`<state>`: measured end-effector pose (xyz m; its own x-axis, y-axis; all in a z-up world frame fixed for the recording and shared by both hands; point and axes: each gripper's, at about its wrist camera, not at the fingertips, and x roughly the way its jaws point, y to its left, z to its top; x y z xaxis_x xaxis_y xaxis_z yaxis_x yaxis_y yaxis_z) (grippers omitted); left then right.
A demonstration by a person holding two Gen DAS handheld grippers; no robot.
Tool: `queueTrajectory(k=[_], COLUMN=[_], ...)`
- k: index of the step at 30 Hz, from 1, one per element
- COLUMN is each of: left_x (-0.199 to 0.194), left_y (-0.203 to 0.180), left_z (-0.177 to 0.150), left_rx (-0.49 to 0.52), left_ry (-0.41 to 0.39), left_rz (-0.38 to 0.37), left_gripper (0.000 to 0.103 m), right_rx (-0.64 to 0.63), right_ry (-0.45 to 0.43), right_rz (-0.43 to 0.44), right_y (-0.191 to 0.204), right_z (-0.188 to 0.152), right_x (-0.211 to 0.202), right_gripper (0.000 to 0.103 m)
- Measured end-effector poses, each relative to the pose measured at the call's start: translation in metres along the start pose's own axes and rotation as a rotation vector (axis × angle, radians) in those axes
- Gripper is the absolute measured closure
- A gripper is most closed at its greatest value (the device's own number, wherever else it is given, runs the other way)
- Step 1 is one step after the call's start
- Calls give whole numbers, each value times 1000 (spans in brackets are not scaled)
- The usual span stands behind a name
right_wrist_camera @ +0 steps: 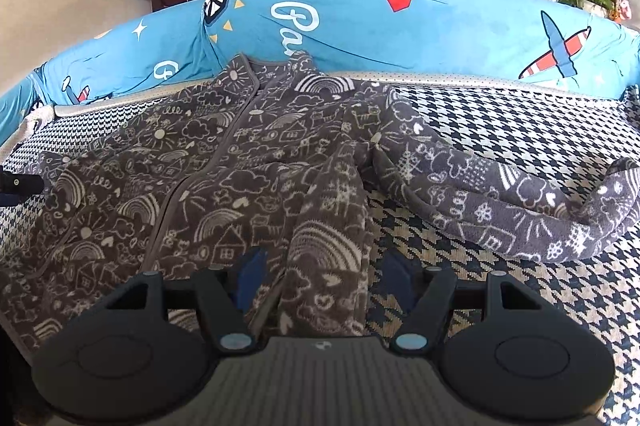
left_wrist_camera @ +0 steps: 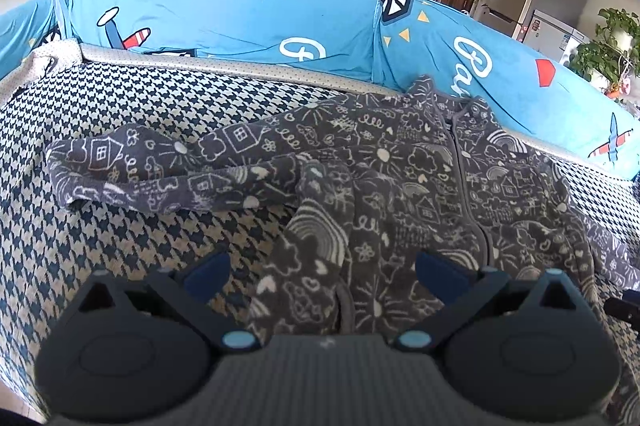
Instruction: Fold clothes
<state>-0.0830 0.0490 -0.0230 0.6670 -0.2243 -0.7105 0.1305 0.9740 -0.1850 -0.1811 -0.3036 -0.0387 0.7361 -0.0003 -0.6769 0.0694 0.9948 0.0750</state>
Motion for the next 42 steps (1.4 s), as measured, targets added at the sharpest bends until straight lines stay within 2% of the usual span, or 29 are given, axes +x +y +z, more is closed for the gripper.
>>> queueTrajectory(k=[8,11,13,15,18,22,24,26,28,34,37,40,42], left_x=[30,39,44,49,56,65,68,71,74,83,85,87,87], left_y=[6,5,4,4,4,1,-1,-3,-5,-10,-10,-10,-10], left_z=[13,14,15,17,20,22,21,20,20,18,18,17,16], left_rx=[21,23,19,14,7,15,23,31,38,61,64,63,64], left_ry=[13,12,12,11,10,14,16,17,18,22,16,20,21], left_rz=[-10,-14,-16,-20,-30,-43,-47,-51,-55,-68,-57,-48,-48], left_gripper=[0,0,0,0,0,0,1,8,23,53,60,60,60], right_rx=[-18,-28,-38,-47,-53,-60,-60,-57,-52,-42,-34,-11,-1], right_ry=[10,25,38,50,59,69,63,51,38,17,23,29,33], right_rz=[-9,-9,-14,-17,-20,-37,-39,-44,-53,-66,-62,-47,-41], right_y=[0,1,2,3,4,3,2,1,0,-1,-1,-4,-5], right_z=[15,18,19,20,20,19,19,20,20,22,22,23,24], right_x=[27,38,46,52,57,63,62,61,60,61,62,62,62], right_gripper=[41,50,62,70,73,87,90,92,97,97,97,96,90])
